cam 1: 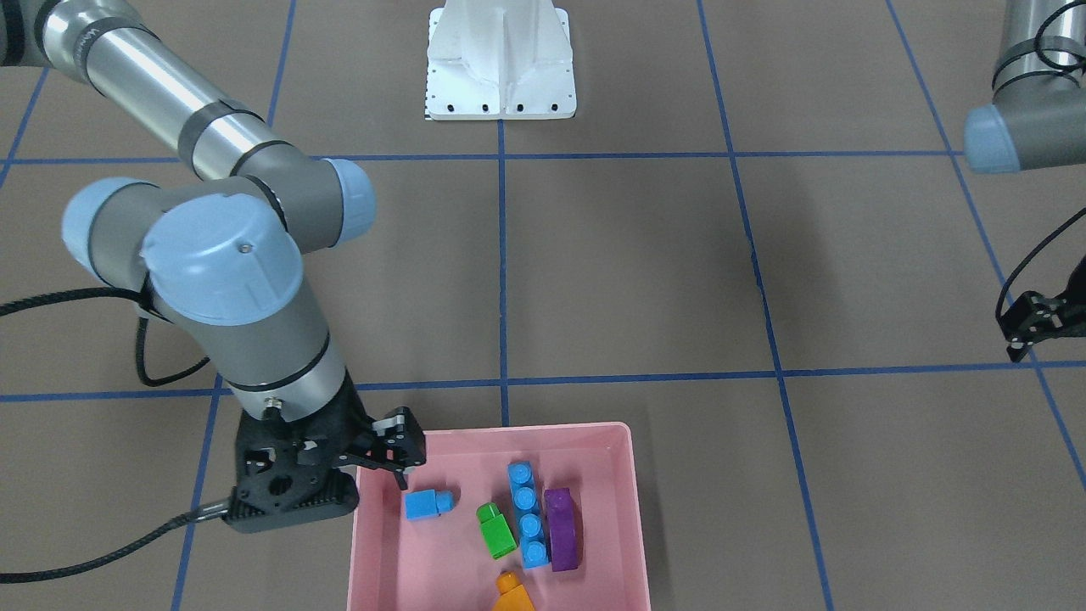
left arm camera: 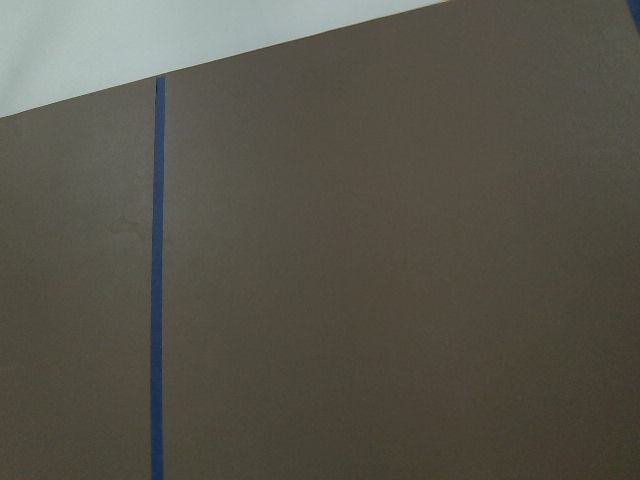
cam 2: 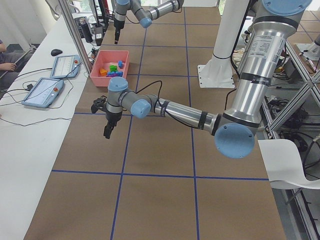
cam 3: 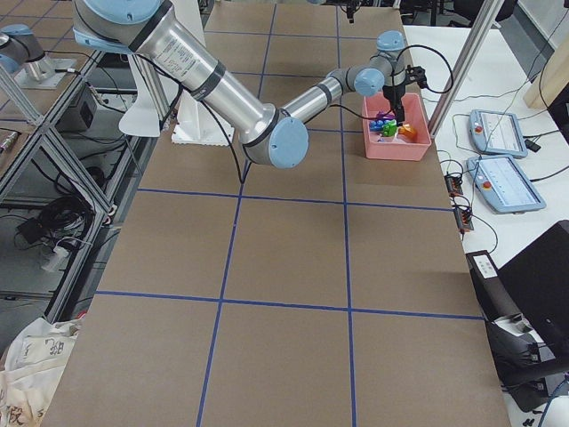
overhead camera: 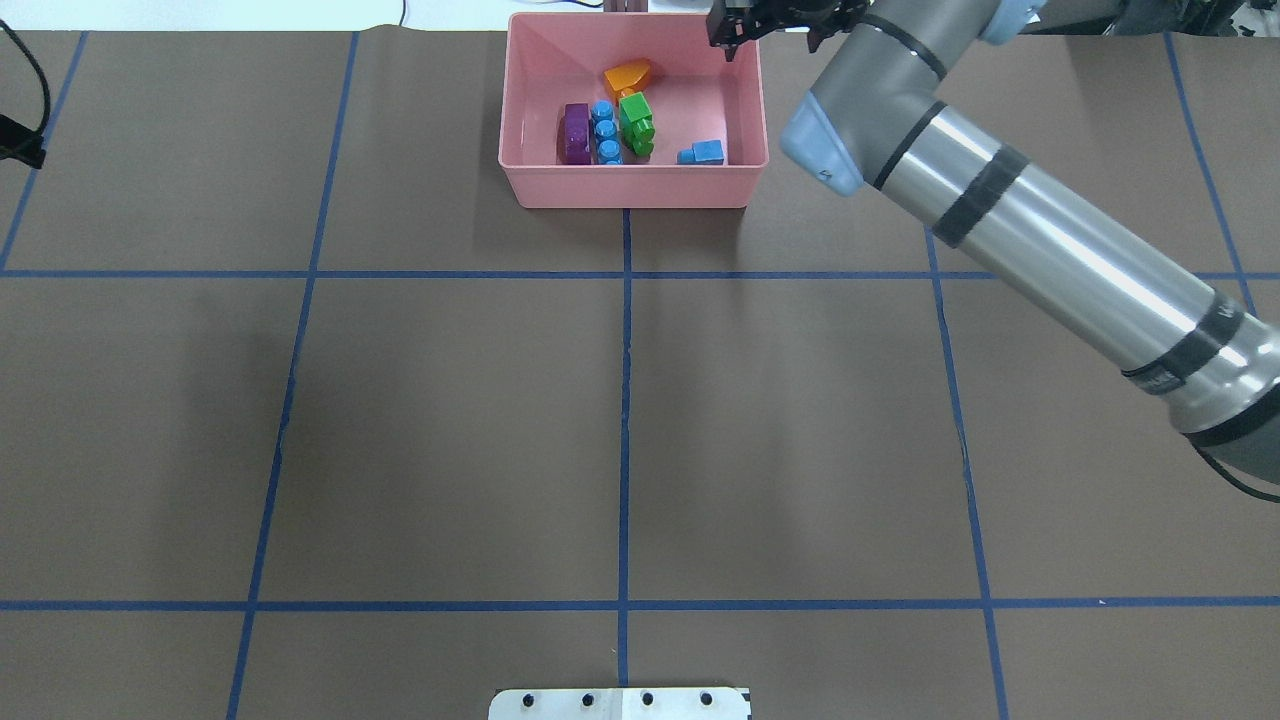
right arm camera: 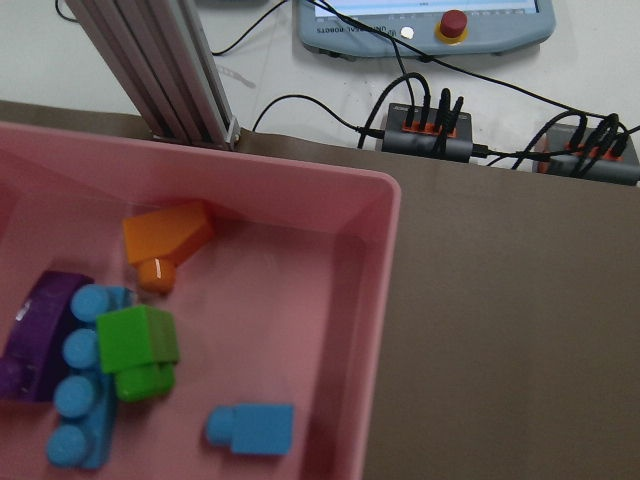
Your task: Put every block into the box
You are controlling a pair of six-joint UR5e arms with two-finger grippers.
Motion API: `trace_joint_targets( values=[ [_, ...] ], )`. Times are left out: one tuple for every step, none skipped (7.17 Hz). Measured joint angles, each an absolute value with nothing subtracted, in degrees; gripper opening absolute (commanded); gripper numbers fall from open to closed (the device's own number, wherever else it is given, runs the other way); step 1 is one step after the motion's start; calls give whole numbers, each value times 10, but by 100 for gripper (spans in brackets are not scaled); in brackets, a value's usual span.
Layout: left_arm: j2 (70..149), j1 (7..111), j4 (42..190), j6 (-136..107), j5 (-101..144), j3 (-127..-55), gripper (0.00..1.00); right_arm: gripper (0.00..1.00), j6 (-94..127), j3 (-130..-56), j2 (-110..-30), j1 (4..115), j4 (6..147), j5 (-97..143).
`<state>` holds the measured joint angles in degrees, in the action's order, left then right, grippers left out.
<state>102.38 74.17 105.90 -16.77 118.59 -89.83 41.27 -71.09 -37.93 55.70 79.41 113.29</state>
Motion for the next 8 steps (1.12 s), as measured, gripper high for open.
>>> trace_joint_targets(
  values=[
    [1008, 769, 1045, -110, 1212, -899, 100, 100, 350, -756, -428, 588, 828, 1167],
    [999, 790, 1017, -53, 1228, -902, 100, 100, 283, -792, -487, 629, 842, 1214],
    [992, 805, 973, 8, 1236, -907, 100, 100, 209, -813, -548, 676, 848, 1267],
    [989, 818, 926, 61, 1239, -914, 100, 100, 141, -823, -603, 718, 850, 1311],
    [986, 834, 891, 98, 1251, -923, 100, 100, 82, -829, -652, 750, 851, 1339],
    [974, 850, 871, 115, 1275, -931, 100, 100, 47, -832, -693, 773, 850, 1354],
    [956, 860, 870, 116, 1294, -940, 100, 100, 36, -835, -731, 787, 845, 1358],
    [941, 865, 878, 111, 1300, -946, 100, 100, 32, -838, -761, 792, 838, 1357]
  ],
)
